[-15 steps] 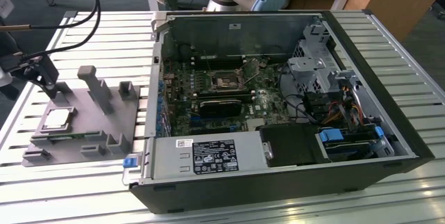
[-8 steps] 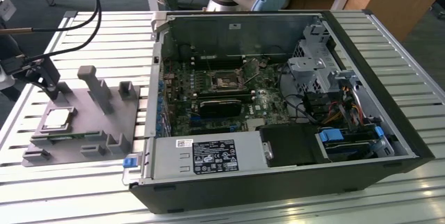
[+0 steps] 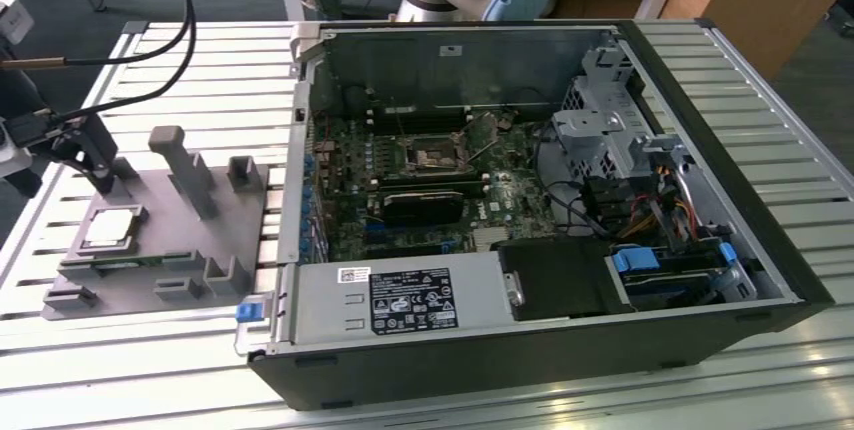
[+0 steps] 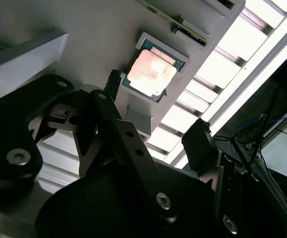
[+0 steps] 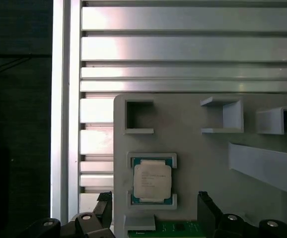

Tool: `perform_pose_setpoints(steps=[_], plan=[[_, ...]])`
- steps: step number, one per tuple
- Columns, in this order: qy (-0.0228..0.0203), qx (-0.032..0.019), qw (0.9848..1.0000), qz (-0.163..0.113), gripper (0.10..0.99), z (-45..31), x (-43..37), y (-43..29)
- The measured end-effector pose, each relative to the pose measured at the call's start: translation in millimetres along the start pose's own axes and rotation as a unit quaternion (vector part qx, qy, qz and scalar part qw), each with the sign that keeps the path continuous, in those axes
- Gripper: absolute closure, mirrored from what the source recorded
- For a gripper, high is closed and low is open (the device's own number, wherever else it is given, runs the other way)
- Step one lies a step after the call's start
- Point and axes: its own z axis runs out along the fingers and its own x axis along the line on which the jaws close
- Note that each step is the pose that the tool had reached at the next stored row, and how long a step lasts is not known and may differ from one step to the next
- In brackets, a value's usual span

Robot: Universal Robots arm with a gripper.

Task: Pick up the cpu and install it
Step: 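Pick up the cpu and move it towards the insertion slot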

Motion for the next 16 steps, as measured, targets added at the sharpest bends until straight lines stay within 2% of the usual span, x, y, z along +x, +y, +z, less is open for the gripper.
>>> perform_pose_setpoints(steps=[16], plan=[[0.0,0.0,1.0,0.0,0.31,6.0,0.0,-0.3]])
